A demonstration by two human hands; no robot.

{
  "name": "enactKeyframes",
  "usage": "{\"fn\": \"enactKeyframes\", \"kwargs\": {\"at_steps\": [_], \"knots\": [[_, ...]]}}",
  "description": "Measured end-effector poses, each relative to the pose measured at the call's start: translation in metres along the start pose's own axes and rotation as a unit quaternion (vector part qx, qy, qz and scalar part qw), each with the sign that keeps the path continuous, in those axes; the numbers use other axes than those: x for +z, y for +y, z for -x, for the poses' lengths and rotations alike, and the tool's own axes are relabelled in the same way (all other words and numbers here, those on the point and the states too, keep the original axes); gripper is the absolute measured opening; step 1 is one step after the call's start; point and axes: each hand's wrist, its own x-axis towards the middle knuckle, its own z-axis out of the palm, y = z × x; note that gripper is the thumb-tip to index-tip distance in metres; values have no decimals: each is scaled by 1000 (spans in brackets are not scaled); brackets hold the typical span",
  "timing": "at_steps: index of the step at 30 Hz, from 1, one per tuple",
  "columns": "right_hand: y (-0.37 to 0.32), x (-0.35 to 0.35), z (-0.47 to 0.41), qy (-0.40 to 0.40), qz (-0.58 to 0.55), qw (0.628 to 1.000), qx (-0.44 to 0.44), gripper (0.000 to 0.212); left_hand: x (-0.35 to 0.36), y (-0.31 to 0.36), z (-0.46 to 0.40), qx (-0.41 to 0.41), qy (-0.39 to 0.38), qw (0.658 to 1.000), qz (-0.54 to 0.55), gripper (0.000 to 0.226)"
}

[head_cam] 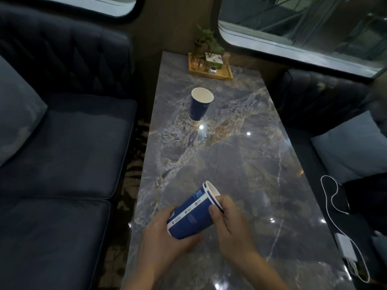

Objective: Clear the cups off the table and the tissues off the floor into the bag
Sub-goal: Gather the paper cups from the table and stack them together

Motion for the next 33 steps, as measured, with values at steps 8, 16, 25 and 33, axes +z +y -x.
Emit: {"fn": "enactKeyframes", "kwargs": {"at_steps": [8,16,25,33], "knots": [[-6,7,-25,-29,-63,997,-20,12,-13,-6,-18,-25,10,1000,-6,66],[3,8,-68,-53,-25,998,6,13,-19,-13,-43,-35,46,998,14,74],[13,12,-134,-49,29,998,-34,14,-30,-30,-85,-50,100,994,16,64],[13,17,-256,-32,180,975,-128,36,-33,-42,-113,-63,114,990,51,58]]}}
